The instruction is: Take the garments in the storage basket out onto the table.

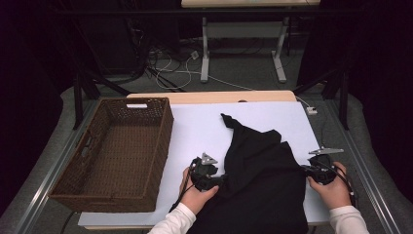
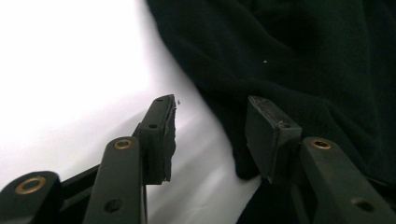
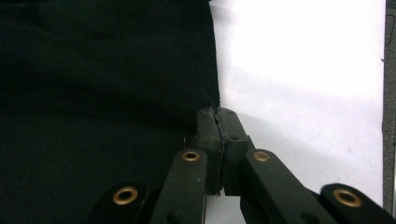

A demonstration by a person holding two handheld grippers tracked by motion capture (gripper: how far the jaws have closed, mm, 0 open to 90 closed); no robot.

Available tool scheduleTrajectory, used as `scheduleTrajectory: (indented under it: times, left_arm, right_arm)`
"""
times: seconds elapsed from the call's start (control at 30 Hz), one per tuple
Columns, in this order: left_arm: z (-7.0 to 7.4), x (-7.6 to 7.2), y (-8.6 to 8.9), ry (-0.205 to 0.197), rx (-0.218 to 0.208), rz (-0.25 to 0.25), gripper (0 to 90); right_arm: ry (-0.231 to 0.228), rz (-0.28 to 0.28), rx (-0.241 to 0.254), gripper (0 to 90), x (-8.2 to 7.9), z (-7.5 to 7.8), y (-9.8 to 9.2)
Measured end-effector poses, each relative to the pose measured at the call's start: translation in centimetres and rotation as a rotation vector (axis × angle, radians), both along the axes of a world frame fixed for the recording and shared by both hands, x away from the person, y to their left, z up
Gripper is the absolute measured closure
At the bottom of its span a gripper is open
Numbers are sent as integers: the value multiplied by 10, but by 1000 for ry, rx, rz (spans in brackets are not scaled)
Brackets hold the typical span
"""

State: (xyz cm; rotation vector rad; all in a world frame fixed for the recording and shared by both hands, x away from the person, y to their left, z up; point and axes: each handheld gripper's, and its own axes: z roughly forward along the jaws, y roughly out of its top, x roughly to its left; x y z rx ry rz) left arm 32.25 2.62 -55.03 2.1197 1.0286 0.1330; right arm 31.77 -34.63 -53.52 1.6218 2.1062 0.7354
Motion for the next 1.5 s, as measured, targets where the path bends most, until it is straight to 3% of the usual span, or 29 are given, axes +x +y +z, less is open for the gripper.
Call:
scheduleTrajectory:
  times: [0.13, 0.23, 0.43, 0.53, 0.7, 0.9, 0.93, 1.23, 1.3, 1.37, 1.5]
  left_arm:
    - [-5, -2, -11, 12, 34, -38, 621]
    - [-6, -6, -19, -35, 74, -61, 687]
    - [-2, -7, -19, -21, 93, -69, 868]
    - [6, -5, -9, -41, 83, -26, 875]
    - [26, -3, 29, -86, 69, 76, 875]
    - [43, 0, 67, -191, 101, 220, 876]
    - [44, 2, 71, -189, 96, 234, 876]
    - [28, 30, 68, -204, 105, 295, 875]
    - [25, 40, 64, -183, 94, 309, 876]
    - [23, 45, 61, -194, 102, 314, 875]
    - [18, 54, 59, -148, 100, 322, 874]
  right_arm:
    - [-2, -1, -2, 889, 0, -1, 0]
    - [-4, 4, -1, 889, 0, -1, 1]
    - [-5, 5, -1, 889, 0, -1, 2]
    - [-8, 1, -3, 889, -1, 0, 1]
    - [-11, -1, 1, 889, -1, 0, 1]
    - [-25, 1, 2, 889, -2, 3, 3]
    - [-32, 0, 3, 889, -2, 4, 3]
    - [-86, 3, 14, 889, -2, 6, 6]
    - [-91, -1, 18, 889, 0, 6, 6]
    - [-92, 1, 18, 889, 1, 4, 6]
    - [-84, -4, 22, 888, 2, 3, 6]
